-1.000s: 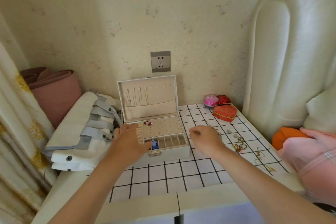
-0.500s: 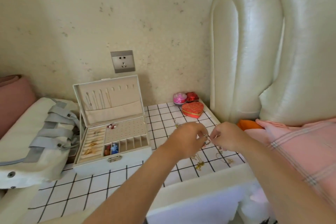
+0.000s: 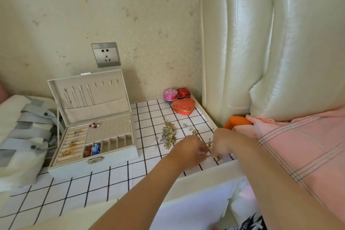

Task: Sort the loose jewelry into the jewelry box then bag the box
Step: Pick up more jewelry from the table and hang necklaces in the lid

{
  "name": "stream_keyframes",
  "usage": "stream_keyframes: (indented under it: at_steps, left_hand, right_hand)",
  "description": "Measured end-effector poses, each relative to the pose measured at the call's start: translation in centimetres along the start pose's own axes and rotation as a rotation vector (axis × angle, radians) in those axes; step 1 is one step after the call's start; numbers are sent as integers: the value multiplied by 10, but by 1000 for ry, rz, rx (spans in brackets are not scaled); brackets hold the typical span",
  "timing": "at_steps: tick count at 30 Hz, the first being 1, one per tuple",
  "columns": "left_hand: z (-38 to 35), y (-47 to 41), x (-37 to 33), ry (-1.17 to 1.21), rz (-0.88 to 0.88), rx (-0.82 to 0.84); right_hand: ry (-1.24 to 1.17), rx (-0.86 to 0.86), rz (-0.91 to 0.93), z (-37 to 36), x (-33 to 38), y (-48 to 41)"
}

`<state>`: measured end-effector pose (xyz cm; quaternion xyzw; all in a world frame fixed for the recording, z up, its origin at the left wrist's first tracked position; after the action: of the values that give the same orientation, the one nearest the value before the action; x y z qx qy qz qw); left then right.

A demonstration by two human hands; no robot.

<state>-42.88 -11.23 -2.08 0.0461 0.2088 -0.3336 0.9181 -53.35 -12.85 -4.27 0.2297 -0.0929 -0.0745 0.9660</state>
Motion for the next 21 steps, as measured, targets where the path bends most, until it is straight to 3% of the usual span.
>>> stream_keyframes:
  at_steps: [5, 8, 12, 21]
  left_hand:
    - [12, -2, 15, 124, 73, -111]
    - [33, 4, 32, 440, 183, -260]
    - [48, 13, 51, 849, 347, -238]
    - [104, 45, 65, 874, 323, -123]
  right_hand:
    - [-121, 37, 119, -1, 16, 2]
    - [-296, -23, 225, 18, 36, 13]
    - [-632, -66, 339, 38, 58, 26]
    - [-1159, 72, 599, 59, 112, 36]
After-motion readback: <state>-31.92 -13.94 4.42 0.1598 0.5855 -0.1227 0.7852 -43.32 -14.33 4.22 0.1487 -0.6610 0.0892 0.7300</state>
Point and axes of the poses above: each hand's wrist, its own y-axis away from the middle knuckle, its own z-axis out of the back of the hand, x = y × z, the point moved 10 cm from there along -y, towards the middle knuckle, and after that the axes turned 2 degrees about z, right-handed, at the moved point
